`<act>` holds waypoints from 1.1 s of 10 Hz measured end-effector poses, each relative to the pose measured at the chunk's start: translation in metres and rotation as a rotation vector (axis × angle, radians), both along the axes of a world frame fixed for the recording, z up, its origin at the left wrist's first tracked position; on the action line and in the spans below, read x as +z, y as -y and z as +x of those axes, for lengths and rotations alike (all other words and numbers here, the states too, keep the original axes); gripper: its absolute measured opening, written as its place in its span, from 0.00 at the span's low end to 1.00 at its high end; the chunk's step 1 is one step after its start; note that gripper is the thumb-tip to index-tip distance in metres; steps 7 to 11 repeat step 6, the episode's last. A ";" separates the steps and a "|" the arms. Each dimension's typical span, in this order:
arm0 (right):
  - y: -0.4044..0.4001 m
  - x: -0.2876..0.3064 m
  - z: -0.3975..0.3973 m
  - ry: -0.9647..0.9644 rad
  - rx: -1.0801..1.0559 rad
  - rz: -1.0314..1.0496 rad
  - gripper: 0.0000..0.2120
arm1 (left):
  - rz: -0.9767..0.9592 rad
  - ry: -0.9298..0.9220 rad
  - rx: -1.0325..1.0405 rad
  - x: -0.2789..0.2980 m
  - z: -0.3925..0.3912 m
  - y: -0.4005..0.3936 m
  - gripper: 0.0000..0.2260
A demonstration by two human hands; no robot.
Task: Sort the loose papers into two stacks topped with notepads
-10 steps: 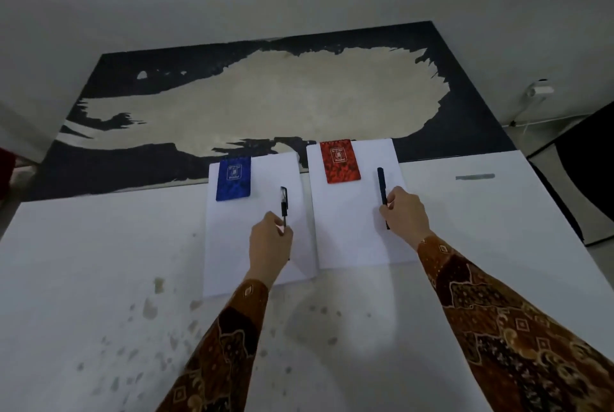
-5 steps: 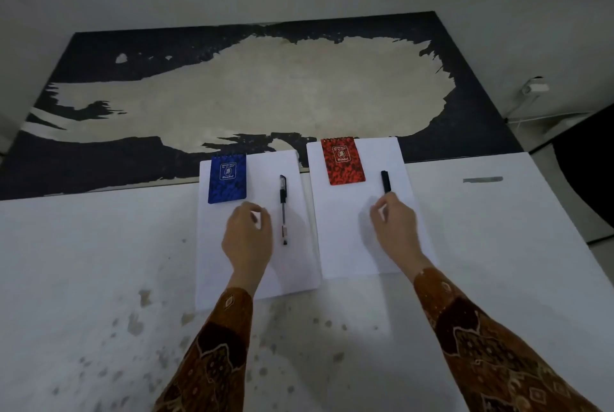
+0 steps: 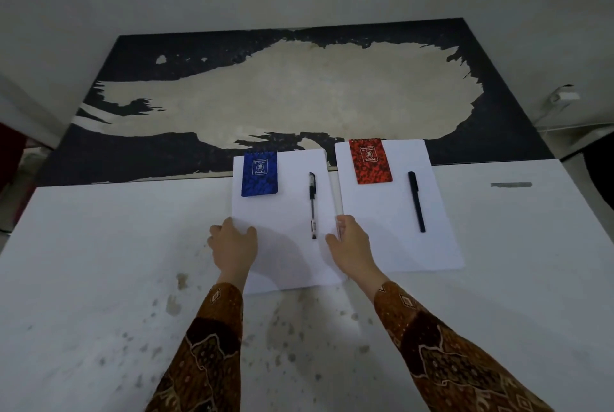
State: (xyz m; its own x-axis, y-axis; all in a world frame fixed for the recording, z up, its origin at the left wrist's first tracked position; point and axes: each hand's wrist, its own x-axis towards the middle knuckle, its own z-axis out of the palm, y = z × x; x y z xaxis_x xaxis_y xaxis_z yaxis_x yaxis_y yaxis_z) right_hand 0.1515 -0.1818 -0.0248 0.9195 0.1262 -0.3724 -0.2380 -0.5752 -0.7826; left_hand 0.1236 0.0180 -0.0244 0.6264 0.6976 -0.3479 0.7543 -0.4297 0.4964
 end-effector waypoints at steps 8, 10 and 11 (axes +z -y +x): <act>0.025 0.035 -0.001 -0.035 0.097 0.016 0.18 | 0.015 -0.044 -0.138 0.020 -0.020 0.010 0.30; 0.025 0.035 -0.001 -0.035 0.097 0.016 0.18 | 0.015 -0.044 -0.138 0.020 -0.020 0.010 0.30; 0.025 0.035 -0.001 -0.035 0.097 0.016 0.18 | 0.015 -0.044 -0.138 0.020 -0.020 0.010 0.30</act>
